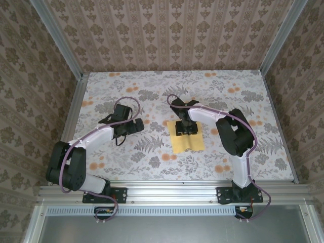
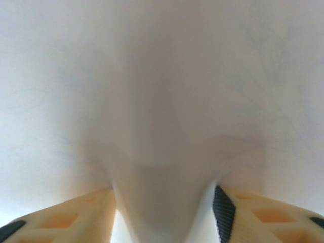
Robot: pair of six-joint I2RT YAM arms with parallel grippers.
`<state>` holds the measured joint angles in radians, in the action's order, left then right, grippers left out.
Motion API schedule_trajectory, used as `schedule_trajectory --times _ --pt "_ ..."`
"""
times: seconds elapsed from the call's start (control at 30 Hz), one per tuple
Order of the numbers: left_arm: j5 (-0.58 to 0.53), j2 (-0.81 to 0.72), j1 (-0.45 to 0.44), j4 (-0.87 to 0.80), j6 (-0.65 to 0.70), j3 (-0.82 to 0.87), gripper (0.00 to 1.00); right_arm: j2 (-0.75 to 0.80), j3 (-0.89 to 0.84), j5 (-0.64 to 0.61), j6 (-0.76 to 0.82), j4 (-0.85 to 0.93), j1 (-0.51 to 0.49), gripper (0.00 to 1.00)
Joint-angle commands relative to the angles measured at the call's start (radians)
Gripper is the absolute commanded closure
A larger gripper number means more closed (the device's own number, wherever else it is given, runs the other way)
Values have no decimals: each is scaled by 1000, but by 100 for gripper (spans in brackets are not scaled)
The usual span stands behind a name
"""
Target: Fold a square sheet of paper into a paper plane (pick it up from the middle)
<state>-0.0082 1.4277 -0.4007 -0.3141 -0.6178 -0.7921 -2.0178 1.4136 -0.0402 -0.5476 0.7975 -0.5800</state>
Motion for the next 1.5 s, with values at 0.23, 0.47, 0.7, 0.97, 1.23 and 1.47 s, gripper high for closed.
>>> schedule_trajectory --times 0.23,0.47,0.7,0.97,1.23,1.47 --pt "90 -83 -9 45 -85 54 0 205 -76 309 -20 -198 10 68" --pt "234 -97 -13 203 -165 121 4 301 -213 597 -152 -510 80 69" --pt "301 -50 -49 355 -238 141 20 223 -337 679 -174 -620 158 69" --pt "320 96 -186 453 -284 65 38 150 -424 706 -145 -688 212 69" --pt "338 254 -273 504 -301 -40 56 129 -452 700 -130 -689 236 69" --pt "342 338 -306 505 -303 -102 66 121 -460 672 -142 -687 242 71"
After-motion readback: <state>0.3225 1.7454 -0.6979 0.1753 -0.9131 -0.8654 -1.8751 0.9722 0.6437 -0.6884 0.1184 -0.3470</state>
